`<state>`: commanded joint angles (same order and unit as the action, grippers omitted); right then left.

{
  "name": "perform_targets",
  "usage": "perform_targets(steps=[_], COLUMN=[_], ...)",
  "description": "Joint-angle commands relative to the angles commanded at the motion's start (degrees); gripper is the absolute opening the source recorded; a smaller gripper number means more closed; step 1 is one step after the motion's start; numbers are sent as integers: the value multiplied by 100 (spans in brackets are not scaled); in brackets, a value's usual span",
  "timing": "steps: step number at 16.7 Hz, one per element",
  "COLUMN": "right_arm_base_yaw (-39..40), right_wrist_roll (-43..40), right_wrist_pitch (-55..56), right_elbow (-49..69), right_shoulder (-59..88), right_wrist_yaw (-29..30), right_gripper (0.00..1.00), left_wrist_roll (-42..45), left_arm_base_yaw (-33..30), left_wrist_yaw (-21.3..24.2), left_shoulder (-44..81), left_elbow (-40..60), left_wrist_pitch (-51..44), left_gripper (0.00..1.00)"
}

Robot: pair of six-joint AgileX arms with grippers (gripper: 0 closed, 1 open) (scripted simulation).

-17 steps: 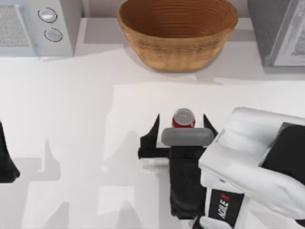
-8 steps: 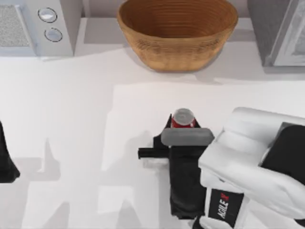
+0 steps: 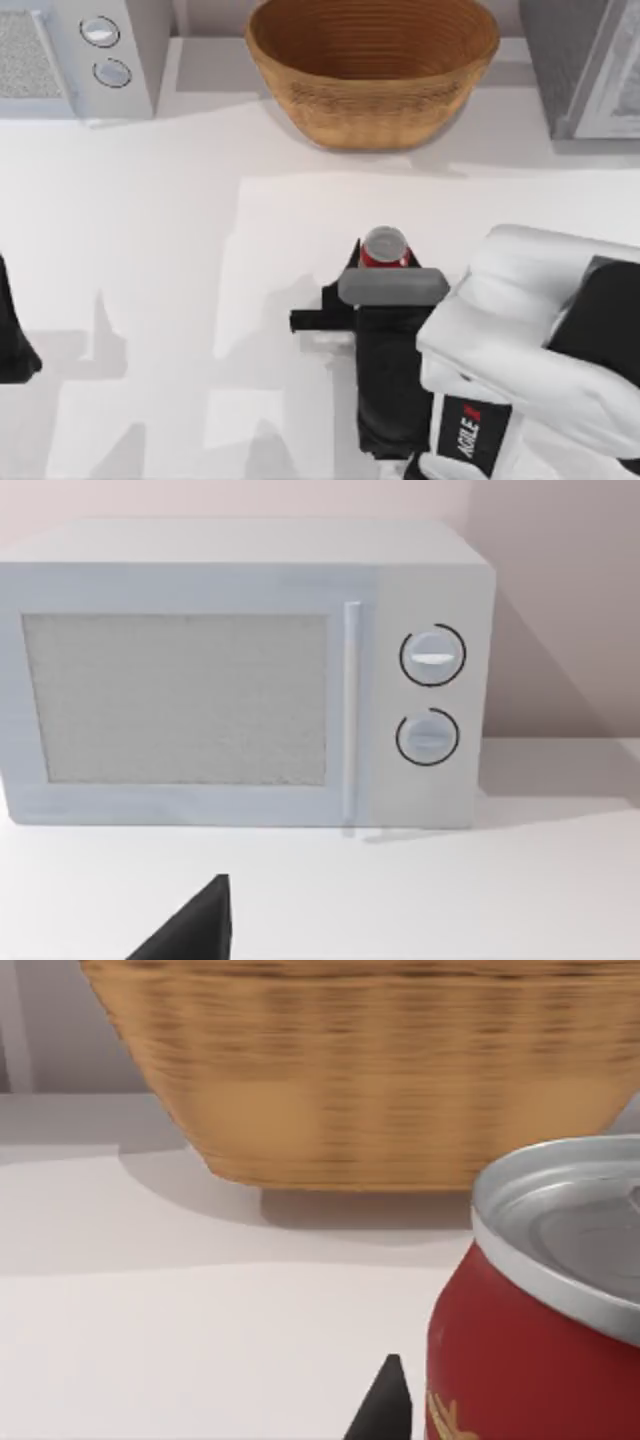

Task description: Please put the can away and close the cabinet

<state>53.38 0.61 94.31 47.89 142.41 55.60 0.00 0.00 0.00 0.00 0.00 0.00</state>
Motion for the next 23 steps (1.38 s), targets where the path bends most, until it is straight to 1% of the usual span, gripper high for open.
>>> perform_targets(steps=[5, 7, 9, 15, 17, 19, 23], right_arm_base_yaw=[10, -2, -17, -3, 11, 21, 8], right_wrist_roll=[4, 7, 7, 38, 50, 56, 66], right_wrist_pitch=[-16, -223, -662, -2597, -3055, -3272, -3271], right_elbow=[-9, -22, -55, -177, -198, -205, -181], right_shoulder=[-23, -230, -676, -2755, -3216, -3433, -3433], right_wrist_yaw=[3, 2, 2, -26, -30, -30, -30], right_gripper=[0, 0, 0, 0, 0, 0, 0], left_wrist_roll=[0, 0, 0, 0, 0, 0, 0], left_arm_base_yaw=[0, 0, 0, 0, 0, 0, 0], left_wrist_yaw=[0, 0, 0, 0, 0, 0, 0], left_shoulder=[0, 0, 0, 0, 0, 0, 0], left_elbow=[0, 0, 0, 0, 0, 0, 0], left_wrist_pitch=[0, 0, 0, 0, 0, 0, 0], left_gripper=[100, 100, 100, 100, 100, 100, 100])
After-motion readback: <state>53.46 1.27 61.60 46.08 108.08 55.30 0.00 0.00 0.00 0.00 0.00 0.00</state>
